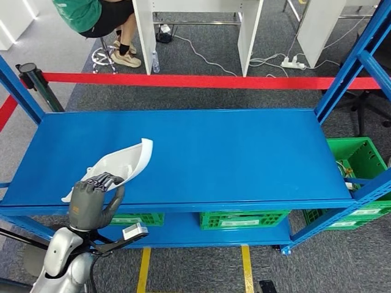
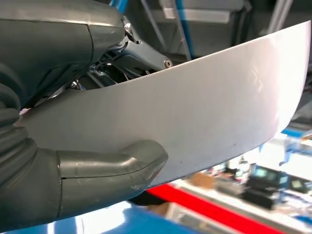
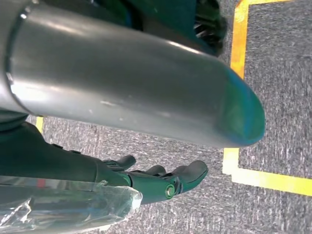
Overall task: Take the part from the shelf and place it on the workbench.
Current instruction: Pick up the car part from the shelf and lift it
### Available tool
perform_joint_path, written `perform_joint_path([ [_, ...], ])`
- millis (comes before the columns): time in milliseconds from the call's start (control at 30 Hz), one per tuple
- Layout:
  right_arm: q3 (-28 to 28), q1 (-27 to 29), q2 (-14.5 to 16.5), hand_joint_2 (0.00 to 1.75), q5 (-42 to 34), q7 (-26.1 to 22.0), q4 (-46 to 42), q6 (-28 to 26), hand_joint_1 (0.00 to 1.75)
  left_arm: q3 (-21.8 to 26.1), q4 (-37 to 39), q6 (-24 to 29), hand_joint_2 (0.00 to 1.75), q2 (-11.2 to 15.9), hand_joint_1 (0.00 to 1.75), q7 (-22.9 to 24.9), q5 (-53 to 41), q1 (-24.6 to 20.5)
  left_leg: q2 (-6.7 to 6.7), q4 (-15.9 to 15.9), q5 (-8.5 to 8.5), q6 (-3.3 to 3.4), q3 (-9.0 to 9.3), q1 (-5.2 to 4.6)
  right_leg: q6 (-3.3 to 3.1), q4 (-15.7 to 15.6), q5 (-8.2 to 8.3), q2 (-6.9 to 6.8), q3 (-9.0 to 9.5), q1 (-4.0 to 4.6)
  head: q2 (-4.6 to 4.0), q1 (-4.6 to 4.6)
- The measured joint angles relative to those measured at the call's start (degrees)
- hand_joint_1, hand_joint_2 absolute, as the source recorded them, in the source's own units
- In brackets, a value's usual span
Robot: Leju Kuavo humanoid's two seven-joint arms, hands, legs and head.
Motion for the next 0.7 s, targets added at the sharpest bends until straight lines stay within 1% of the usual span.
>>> perform_joint_path([
  [33,-0.23,0.04,-0.09,0.00,-0.13,-0.13,0.00,-0.02,0.00,-0.60,-0.77,0.12,1.75,-0.18,1.75,-0.03,-0.09,0.40,0.03,0.01,0.02,-0.03,-0.07,0.01,0.13,2.03,-0.94,0.00,-0.86,-0.15,0.00,0.01],
  [67,-0.33,0.07,-0.15,0.00,-0.20,-0.20,0.00,-0.04,0.00,-0.83,-1.05,0.19,1.75,-0.26,1.75,-0.06,-0.14,0.59,0.05,0.01,0.02,-0.04,-0.10,0.01,0.20,2.99,-1.36,-0.01,-1.27,-0.23,0.00,-0.01],
  [167,-0.34,0.07,-0.16,0.00,-0.22,-0.21,0.00,-0.05,0.00,-0.87,-1.09,0.21,1.75,-0.27,1.75,-0.07,-0.16,0.61,0.05,0.01,0.02,-0.04,-0.10,0.01,0.21,3.05,-1.38,-0.01,-1.30,-0.23,0.00,-0.01],
  [233,-0.44,0.09,-0.21,0.00,-0.29,-0.26,0.00,-0.11,0.00,-1.08,-1.31,0.31,1.75,-0.35,1.75,-0.10,-0.23,0.77,0.06,0.01,0.04,-0.06,-0.13,0.01,0.28,3.77,-1.66,-0.01,-1.62,-0.30,0.00,0.01],
  [267,-0.71,0.18,-0.28,0.00,-0.35,-0.34,-0.01,-0.67,0.00,-1.67,-1.96,0.64,1.75,-0.52,1.75,-0.25,-0.39,1.28,0.08,0.03,0.07,-0.16,-0.19,0.09,0.49,4.60,-1.58,-0.03,-1.96,-0.50,0.00,0.02],
  [300,-1.04,0.28,-0.35,0.00,-0.40,-0.41,-0.01,-1.53,0.00,-2.39,-2.78,1.08,1.75,-0.74,1.75,-0.43,-0.59,1.92,0.09,0.06,0.13,-0.32,-0.26,0.22,0.79,4.91,-1.08,-0.06,-2.03,-0.77,0.00,0.02],
  [333,-1.56,0.39,-0.46,0.00,-0.43,-0.55,-0.02,-3.33,0.00,-3.51,-4.06,1.81,1.75,-1.09,1.75,-0.67,-0.82,2.83,0.10,0.33,0.08,-0.78,-0.39,0.52,1.42,2.12,0.86,-0.22,-0.43,-1.30,0.00,0.03],
  [367,-2.51,0.45,-0.60,0.00,-0.65,-0.49,-0.01,-5.76,0.00,-5.49,-5.89,2.73,1.75,-1.73,1.75,-1.10,-1.15,3.97,0.06,0.98,0.11,-1.61,-0.76,0.73,1.62,-0.96,2.54,-0.24,1.30,-1.70,0.00,0.15],
  [400,-3.28,0.47,-0.71,0.00,-0.91,-0.35,0.01,-7.67,0.00,-7.12,-7.24,3.39,1.75,-2.27,1.75,-1.41,-1.37,4.71,0.02,1.65,0.06,-2.41,-1.15,0.92,1.50,-4.44,4.06,-0.23,3.03,-1.96,0.00,0.26],
  [433,-4.06,0.46,-0.81,0.00,-1.22,-0.18,0.03,-9.28,0.00,-8.66,-8.41,3.93,1.75,-2.83,1.75,-1.70,-1.51,5.33,-0.10,2.50,-0.40,-3.24,-1.64,1.10,1.11,-7.47,5.28,-0.21,4.48,-2.14,0.00,0.37],
  [467,-4.72,0.43,-0.88,0.00,-1.64,0.10,0.04,-9.96,0.00,-9.89,-9.10,4.17,1.75,-3.28,1.75,-1.98,-1.53,5.60,-0.31,3.76,-1.50,-3.79,-2.30,1.10,0.25,-7.63,5.22,-0.03,4.22,-2.02,0.00,0.37],
  [500,-5.06,0.43,-0.91,0.00,-2.01,0.24,0.04,-9.98,0.00,-10.36,-9.24,4.19,1.75,-3.47,1.75,-2.10,-1.35,5.56,-0.52,5.59,-3.42,-3.99,-3.03,1.17,-0.29,-7.66,5.60,0.01,3.73,-1.96,0.00,0.25],
  [533,-5.48,0.43,-0.93,0.00,-2.52,0.34,0.04,-9.99,0.00,-10.88,-9.32,4.18,1.75,-3.70,1.75,-2.28,-1.09,5.40,-0.74,8.53,-5.98,-4.12,-4.06,1.20,-0.72,-7.67,6.00,0.03,3.23,-1.83,0.00,0.06],
  [567,-6.00,0.47,-0.97,0.00,-3.15,0.41,0.04,-9.98,0.00,-11.53,-9.31,4.14,1.75,-4.01,1.75,-2.49,-0.72,5.02,-0.88,12.25,-8.55,-4.10,-5.23,1.18,-1.00,-7.66,6.44,0.03,2.58,-1.64,0.00,-0.10],
  [600,-6.57,0.52,-1.03,0.00,-3.79,0.44,0.04,-9.92,0.00,-12.25,-9.14,4.07,1.75,-4.41,1.75,-2.65,-0.31,4.42,-0.94,15.60,-10.34,-3.97,-6.11,1.13,-1.19,-7.64,6.91,0.00,1.94,-1.42,0.00,-0.18],
  [633,-7.19,0.57,-1.15,0.00,-4.35,0.48,0.04,-9.82,0.00,-13.09,-8.73,3.98,1.75,-4.94,1.75,-2.74,0.09,3.53,-0.96,17.72,-10.97,-3.70,-6.36,1.04,-1.30,-7.62,7.37,-0.04,1.31,-1.18,0.00,-0.23],
  [667,-7.82,0.57,-1.31,0.00,-4.76,0.51,0.04,-9.72,0.00,-13.98,-8.16,3.89,1.75,-5.56,1.75,-2.74,0.47,2.46,-0.97,17.97,-10.40,-3.29,-5.70,0.90,-1.38,-7.61,7.84,-0.07,0.72,-0.92,0.00,-0.22],
  [700,-8.38,0.56,-1.49,0.00,-5.01,0.58,0.04,-9.61,0.00,-14.82,-7.54,3.82,1.75,-6.14,1.75,-2.68,0.75,1.36,-1.02,16.12,-8.91,-2.73,-4.05,0.67,-1.41,-7.61,8.28,-0.04,0.20,-0.67,0.00,-0.22],
])
